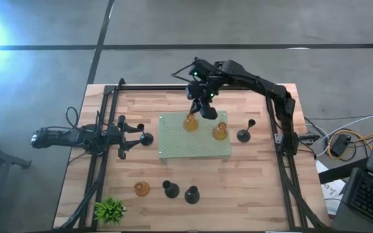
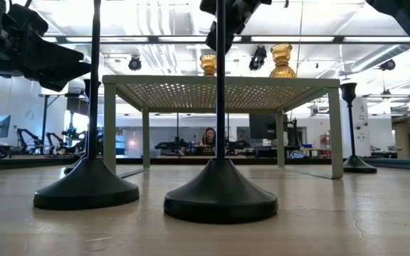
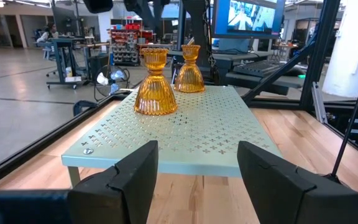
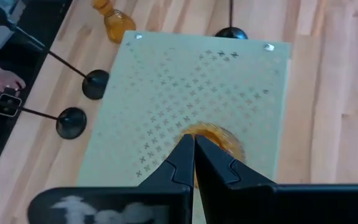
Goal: Pick & Place candle stick holders
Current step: Put the yellow glass candle holder on the shelf
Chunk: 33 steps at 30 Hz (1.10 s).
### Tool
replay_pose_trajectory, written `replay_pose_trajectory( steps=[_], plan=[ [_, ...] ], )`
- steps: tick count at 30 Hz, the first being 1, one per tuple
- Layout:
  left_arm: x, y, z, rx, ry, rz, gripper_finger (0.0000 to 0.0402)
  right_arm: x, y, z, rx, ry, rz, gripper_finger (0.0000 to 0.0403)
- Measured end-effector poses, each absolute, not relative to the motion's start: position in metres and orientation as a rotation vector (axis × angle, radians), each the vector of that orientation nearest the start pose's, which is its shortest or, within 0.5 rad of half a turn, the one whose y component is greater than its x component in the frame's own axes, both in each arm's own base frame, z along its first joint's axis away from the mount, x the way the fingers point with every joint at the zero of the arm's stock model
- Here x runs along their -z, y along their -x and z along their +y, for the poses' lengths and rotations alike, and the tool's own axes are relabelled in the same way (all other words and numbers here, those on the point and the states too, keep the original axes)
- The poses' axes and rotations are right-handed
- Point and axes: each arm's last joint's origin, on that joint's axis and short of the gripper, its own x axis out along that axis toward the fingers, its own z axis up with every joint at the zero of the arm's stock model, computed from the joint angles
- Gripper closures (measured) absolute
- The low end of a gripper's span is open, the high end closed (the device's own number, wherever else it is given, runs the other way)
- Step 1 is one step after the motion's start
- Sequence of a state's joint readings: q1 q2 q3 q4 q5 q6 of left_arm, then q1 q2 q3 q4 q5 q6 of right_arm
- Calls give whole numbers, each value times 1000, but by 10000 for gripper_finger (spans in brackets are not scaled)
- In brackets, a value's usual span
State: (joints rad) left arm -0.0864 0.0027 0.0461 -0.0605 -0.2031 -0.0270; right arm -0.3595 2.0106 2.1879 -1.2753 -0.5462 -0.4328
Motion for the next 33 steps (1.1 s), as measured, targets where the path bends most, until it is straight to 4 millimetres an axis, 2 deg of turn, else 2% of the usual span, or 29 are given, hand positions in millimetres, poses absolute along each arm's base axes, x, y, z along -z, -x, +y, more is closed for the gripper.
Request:
replay_pose_trajectory(
  steps=[17,33],
  plan=[
    [-173,-94,-2,-117,25,15,177,-338,-391,-127,-368,-135,963,395],
    [-173,-94,-2,-117,25,15,177,-332,-389,-126,-370,-166,995,395]
  ],
)
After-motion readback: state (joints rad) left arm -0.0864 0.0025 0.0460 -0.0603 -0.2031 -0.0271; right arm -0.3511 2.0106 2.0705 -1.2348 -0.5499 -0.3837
